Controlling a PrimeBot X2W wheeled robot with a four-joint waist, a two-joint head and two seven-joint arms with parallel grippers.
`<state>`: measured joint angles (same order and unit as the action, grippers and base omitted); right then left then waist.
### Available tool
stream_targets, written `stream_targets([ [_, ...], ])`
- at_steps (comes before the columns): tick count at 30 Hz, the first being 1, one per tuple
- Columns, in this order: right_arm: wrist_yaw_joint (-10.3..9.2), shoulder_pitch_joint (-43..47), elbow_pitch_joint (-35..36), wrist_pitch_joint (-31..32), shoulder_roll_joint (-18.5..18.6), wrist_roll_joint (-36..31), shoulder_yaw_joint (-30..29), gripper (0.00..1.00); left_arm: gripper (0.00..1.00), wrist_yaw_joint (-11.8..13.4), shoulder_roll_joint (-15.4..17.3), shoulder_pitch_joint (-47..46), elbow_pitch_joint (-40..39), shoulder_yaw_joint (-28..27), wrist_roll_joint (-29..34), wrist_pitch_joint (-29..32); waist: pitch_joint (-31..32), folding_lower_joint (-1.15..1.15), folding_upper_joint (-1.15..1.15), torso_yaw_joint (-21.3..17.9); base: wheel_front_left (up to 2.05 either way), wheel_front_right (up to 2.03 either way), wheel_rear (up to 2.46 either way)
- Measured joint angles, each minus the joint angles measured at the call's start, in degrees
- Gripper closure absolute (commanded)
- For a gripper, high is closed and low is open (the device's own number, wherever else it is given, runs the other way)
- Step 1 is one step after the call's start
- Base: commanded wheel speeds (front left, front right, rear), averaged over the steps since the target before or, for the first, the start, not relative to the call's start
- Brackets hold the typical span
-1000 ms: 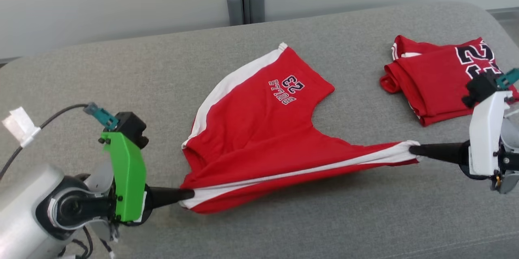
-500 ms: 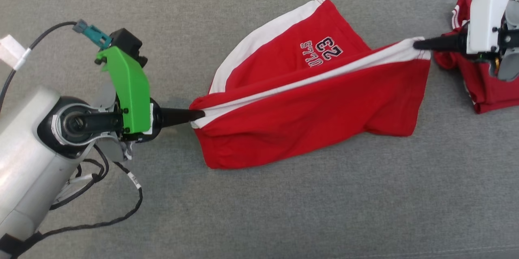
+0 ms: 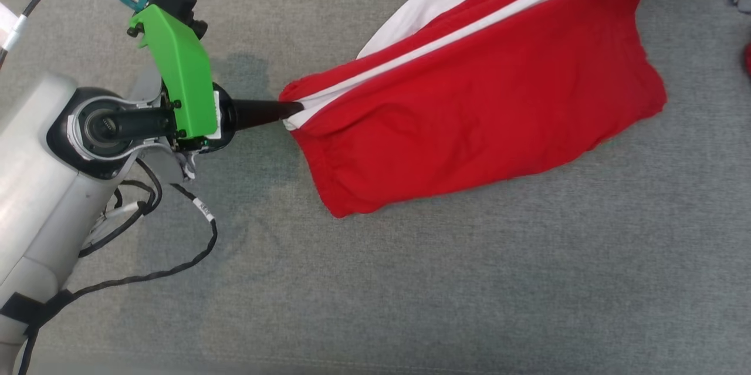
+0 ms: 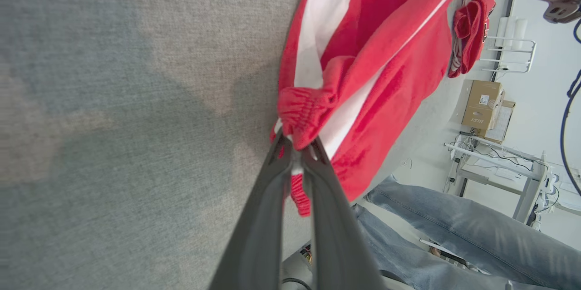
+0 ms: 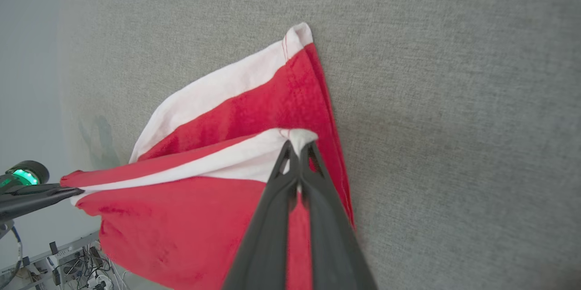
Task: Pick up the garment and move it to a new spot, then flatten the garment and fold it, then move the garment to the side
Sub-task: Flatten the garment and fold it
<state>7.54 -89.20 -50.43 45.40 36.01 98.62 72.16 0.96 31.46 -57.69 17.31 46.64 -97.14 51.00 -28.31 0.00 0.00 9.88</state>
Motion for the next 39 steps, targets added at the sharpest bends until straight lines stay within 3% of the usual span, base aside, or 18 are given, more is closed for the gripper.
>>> stream_targets([
  [12,-0.01,-5.6,-6.4,-0.1,-4.2,-1.6,-0.1,1.0,1.0,-0.7,-2.2,-4.5,3.1,-1.3,1.0,-1.1,-5.0,0.0,0.0,3.4,0.0,0.0,0.0],
  [13,-0.01,-5.7,-6.5,-0.6,-4.5,-1.7,-0.1,0.95,1.0,-0.8,-2.4,-4.6,3.3,-1.1,1.1,-1.1,-5.2,0.0,0.0,3.5,0.0,0.0,0.0],
  [14,-0.01,-5.7,-6.7,-1.0,-4.8,-1.8,-0.1,0.75,0.64,-1.0,-2.7,-4.6,3.6,-0.9,1.4,-1.1,-5.4,0.0,0.0,3.5,0.0,0.0,0.0],
  [15,-0.01,-5.7,-6.7,-1.6,-5.0,-1.9,-0.1,0.51,0.06,-1.0,-3.0,-4.6,3.8,-0.7,1.6,-1.1,-5.6,0.0,0.0,3.6,0.0,0.0,0.0],
  [16,-0.01,-5.6,-6.7,-2.7,-5.2,-2.1,-0.1,0.0,0.0,-1.2,-3.1,-4.7,4.2,-0.4,2.1,-1.2,-5.6,0.0,0.0,3.5,0.0,0.0,0.0],
  [22,-0.03,-3.0,-5.9,-5.4,-5.4,-2.4,-0.4,0.0,0.0,-2.6,-2.3,-5.0,5.6,0.2,4.6,-2.2,-3.9,0.0,0.0,3.3,0.0,0.0,0.0],
  [27,-0.05,0.2,1.0,-13.1,-3.7,-3.2,-1.7,0.0,0.0,-5.0,1.5,-5.2,3.7,0.4,10.9,-7.9,-0.9,0.0,0.0,2.9,0.0,0.0,0.0],
  [33,-0.07,7.2,8.7,-38.2,0.3,-11.0,-3.1,0.0,0.0,-5.9,4.1,-3.5,0.5,-1.3,25.7,-30.0,3.5,0.0,0.0,2.2,0.0,0.0,0.0],
  [36,-0.05,13.3,9.8,-48.6,0.6,-13.4,-2.9,0.0,0.0,-2.4,4.4,0.9,-0.4,-1.5,33.3,-42.5,5.9,0.0,0.0,1.9,0.0,0.0,0.0],
  [39,-0.05,17.9,7.3,-53.8,0.4,-16.2,-1.5,0.0,0.0,2.9,3.9,5.9,-2.3,-3.4,36.8,-53.4,7.8,0.0,0.0,1.7,0.0,0.0,0.0],
])
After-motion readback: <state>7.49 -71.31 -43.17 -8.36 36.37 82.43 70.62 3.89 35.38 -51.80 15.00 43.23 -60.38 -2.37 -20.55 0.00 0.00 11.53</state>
